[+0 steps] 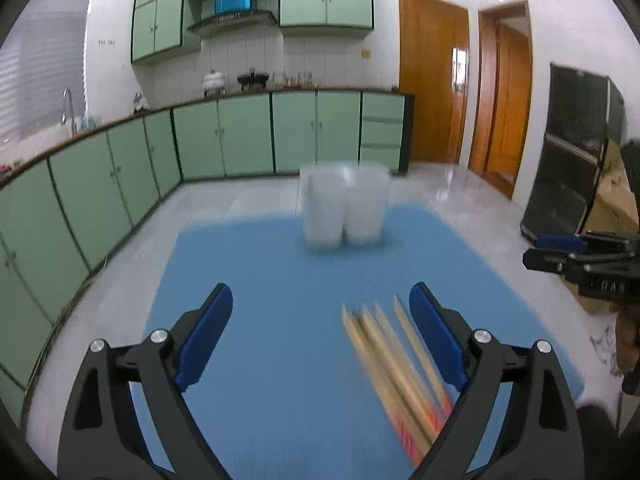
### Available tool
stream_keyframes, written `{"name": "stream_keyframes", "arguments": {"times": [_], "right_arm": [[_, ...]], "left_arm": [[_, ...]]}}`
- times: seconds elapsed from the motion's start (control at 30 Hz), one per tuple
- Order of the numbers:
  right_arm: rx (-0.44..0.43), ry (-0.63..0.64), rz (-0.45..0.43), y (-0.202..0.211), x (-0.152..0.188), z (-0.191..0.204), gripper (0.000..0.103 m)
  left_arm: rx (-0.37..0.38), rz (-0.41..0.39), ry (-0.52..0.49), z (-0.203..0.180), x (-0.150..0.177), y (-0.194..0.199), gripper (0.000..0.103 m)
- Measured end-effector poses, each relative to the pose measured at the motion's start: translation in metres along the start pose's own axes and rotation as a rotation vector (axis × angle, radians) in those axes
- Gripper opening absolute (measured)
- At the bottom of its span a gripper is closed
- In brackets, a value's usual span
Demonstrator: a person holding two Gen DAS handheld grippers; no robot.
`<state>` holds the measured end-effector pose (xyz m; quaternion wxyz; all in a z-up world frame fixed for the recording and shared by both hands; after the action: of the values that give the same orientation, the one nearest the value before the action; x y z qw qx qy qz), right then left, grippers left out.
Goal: Organize utensils
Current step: 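Move both tools back over the chopstick bundle on the table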
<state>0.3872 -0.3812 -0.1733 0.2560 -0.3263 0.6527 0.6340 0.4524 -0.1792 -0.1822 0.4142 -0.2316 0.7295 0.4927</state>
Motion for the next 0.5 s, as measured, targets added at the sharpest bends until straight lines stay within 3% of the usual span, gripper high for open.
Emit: {"name": "stream_keyframes", "arguments": {"times": [0.1,0.23,0.37,0.5], "right_arm": [[-0.009,0.023,0.049,0.0,0.067,0.032,0.043],[-0.001,0.073,0.096,0.002,0.132,0.071,0.043],[0.023,0.159,0.106,-0.006,0.152,0.099,0.043],[0.059,0.184,0.059,-0.016,0.14,0.11,0.043]], "left_arm": [[-0.005,0.081,0.032,0.013,0.067,0.016,0.087],[-0.005,0.15,0.037,0.017,0.123,0.026,0.087],[-0.011,0.192,0.075,0.026,0.153,0.027,0.087],[-0.03,0.214,0.088,0.032,0.176,0.023,0.087]]}}
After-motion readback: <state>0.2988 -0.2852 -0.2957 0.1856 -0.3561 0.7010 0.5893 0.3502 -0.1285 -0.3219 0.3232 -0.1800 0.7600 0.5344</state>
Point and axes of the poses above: each gripper's, at about its wrist camera, not at the fingertips, and y roughly against the way its jaws point, z to its left, x to its underside, the point moved 7 cm from there along -y, roughly the way its jaws point, and after that the axes turned 12 degrees about y, right-handed, at the moved point
